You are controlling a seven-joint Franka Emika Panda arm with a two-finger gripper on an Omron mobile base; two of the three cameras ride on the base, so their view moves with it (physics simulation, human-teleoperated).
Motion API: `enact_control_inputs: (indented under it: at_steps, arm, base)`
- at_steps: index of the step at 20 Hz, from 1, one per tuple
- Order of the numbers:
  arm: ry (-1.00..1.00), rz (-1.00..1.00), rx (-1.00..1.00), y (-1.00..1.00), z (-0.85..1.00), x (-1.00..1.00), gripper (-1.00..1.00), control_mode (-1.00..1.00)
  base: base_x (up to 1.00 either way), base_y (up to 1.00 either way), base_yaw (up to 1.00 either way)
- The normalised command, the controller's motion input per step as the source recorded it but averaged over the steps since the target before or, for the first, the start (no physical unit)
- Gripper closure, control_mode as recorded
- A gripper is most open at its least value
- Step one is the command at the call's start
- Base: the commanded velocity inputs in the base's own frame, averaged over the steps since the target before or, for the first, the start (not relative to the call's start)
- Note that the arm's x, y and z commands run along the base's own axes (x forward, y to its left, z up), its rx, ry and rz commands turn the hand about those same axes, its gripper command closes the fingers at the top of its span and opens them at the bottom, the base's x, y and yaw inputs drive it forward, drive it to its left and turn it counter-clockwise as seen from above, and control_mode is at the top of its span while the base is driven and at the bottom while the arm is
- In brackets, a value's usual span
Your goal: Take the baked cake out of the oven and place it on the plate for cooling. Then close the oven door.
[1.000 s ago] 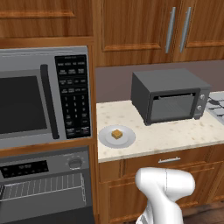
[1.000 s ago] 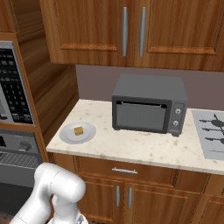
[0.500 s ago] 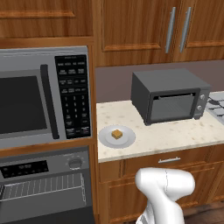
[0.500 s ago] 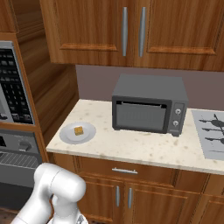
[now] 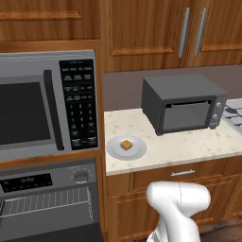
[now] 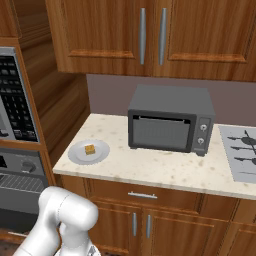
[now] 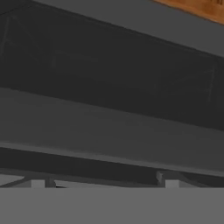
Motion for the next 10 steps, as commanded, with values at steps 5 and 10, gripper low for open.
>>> enact_control_inputs:
  at_steps: [5, 10]
  arm:
    - [0.0, 0.0, 0.0, -0.08, 0.0, 0.93, -1.0, -1.0]
    - [0.0, 0.0, 0.0, -0.04, -0.02, 0.93, -1.0, -1.0]
  base:
    - [0.0, 0.0, 0.0]
    - [0.0, 0.0, 0.0]
